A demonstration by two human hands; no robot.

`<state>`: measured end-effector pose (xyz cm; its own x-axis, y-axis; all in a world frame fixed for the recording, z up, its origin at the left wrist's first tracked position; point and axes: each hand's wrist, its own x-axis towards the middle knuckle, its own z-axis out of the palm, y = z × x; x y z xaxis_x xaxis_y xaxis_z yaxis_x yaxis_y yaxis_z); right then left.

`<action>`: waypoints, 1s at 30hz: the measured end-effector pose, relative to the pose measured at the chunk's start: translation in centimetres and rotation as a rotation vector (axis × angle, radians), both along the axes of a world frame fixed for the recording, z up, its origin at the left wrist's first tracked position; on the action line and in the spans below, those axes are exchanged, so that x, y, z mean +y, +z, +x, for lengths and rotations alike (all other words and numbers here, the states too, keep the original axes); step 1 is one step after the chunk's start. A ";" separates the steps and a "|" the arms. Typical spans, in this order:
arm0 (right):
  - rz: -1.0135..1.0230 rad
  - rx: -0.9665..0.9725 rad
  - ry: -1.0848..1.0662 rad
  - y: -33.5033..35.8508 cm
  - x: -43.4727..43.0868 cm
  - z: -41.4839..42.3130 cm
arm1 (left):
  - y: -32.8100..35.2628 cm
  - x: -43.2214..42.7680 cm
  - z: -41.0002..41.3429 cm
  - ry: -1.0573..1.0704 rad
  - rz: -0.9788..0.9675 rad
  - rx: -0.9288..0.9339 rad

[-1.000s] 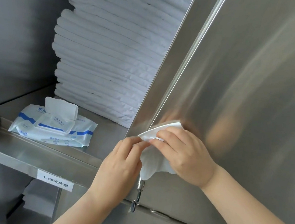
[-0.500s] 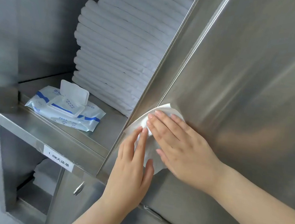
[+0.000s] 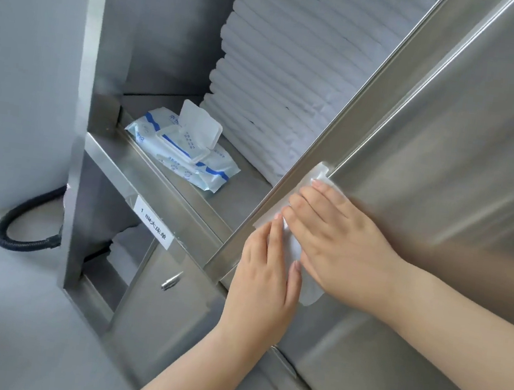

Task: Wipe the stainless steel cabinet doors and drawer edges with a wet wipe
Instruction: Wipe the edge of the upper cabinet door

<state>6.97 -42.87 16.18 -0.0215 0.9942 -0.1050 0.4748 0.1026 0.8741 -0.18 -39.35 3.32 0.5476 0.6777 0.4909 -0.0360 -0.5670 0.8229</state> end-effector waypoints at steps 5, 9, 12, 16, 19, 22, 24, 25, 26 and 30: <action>-0.119 -0.010 -0.037 -2.2 0.6 -0.3 | -2.1 -0.4 0.0 -0.039 -0.125 0.008; -0.270 -0.027 -0.124 -3.5 1.4 -1.1 | -4.1 -1.0 -0.2 -0.065 -0.147 0.036; -0.378 -0.076 -0.137 -4.8 1.4 -1.3 | -5.9 -0.7 -0.5 -0.137 -0.206 -0.006; -0.441 -0.051 -0.188 -6.1 1.6 -2.0 | -8.3 -0.4 -0.9 -0.197 -0.278 -0.040; -0.483 0.003 -0.208 -6.7 1.7 -2.3 | -9.5 -0.7 -1.0 -0.191 -0.307 -0.037; -0.526 0.049 -0.245 -7.4 2.0 -2.6 | -10.6 -0.7 -0.9 -0.180 -0.277 0.015; -0.553 0.065 -0.260 -7.9 2.2 -2.8 | -11.2 -0.7 -1.0 -0.157 -0.263 0.057; -0.565 0.072 -0.270 -8.2 2.4 -2.9 | -11.3 -0.8 -1.0 -0.144 -0.263 0.074; -0.574 0.081 -0.282 -8.5 2.5 -3.0 | -11.4 -0.8 -1.0 -0.135 -0.265 0.085; -0.614 0.094 -0.298 -9.2 2.9 -3.2 | -11.7 -0.8 -1.4 -0.139 -0.276 0.112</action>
